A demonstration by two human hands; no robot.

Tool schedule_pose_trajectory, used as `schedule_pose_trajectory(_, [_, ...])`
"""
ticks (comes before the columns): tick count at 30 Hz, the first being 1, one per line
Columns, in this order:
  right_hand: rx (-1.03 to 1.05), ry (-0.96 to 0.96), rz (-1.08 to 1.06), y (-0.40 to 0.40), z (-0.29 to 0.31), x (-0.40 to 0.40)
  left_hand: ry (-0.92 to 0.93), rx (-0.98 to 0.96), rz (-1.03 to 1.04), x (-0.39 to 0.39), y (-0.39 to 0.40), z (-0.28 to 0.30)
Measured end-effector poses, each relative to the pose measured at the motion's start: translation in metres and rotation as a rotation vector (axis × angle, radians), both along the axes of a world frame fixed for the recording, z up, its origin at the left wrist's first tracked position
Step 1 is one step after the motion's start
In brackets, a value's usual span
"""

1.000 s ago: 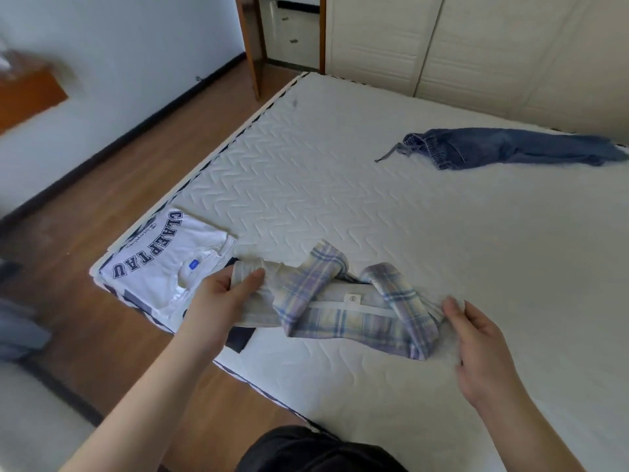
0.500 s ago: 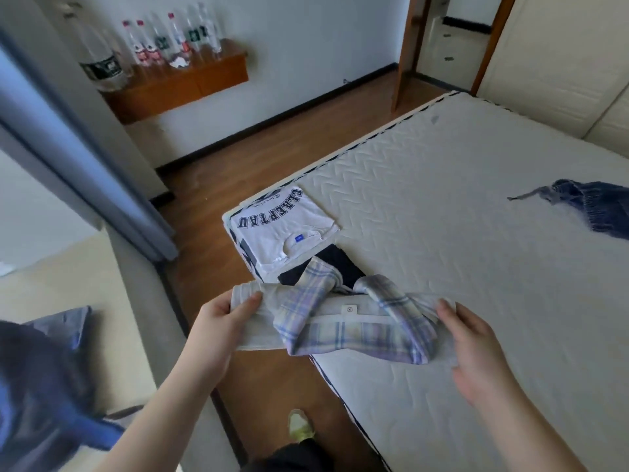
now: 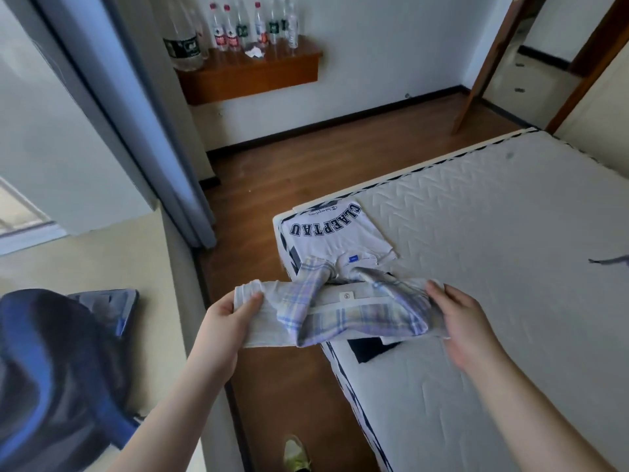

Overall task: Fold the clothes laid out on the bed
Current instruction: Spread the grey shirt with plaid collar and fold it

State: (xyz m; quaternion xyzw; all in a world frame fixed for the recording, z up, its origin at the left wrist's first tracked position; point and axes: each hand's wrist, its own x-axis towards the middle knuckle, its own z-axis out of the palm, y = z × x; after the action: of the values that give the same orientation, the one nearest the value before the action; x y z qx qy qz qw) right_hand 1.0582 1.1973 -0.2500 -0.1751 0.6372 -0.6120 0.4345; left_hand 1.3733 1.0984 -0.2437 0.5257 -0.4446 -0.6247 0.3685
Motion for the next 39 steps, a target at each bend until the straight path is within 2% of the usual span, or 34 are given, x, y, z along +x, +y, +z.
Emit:
schedule_pose_trajectory(7, [-0.010,0.032,0.058,-0.083,0.005,-0.008,0.021,0.036,-0.014,0.001,-0.074,-0.004])
schedule_pose_trajectory(12, [0.024,0.022,0.062,-0.132,-0.001,-0.037,-0.017,0.039,0.032,-0.026,-0.130,-0.010])
schedule_pose_trajectory(24, [0.251,-0.025,0.137,-0.277,-0.062,-0.123,-0.156,0.111,0.134,-0.105,-0.252,-0.060])
schedule_pose_trajectory(32, [0.339,0.090,0.192,-0.393,-0.081,-0.162,-0.236,0.167,0.198,-0.143,-0.337,-0.095])
schedule_pose_trajectory(39, [0.389,0.192,0.161,-0.502,-0.107,-0.186,-0.199,0.242,0.221,-0.173,-0.438,-0.120])
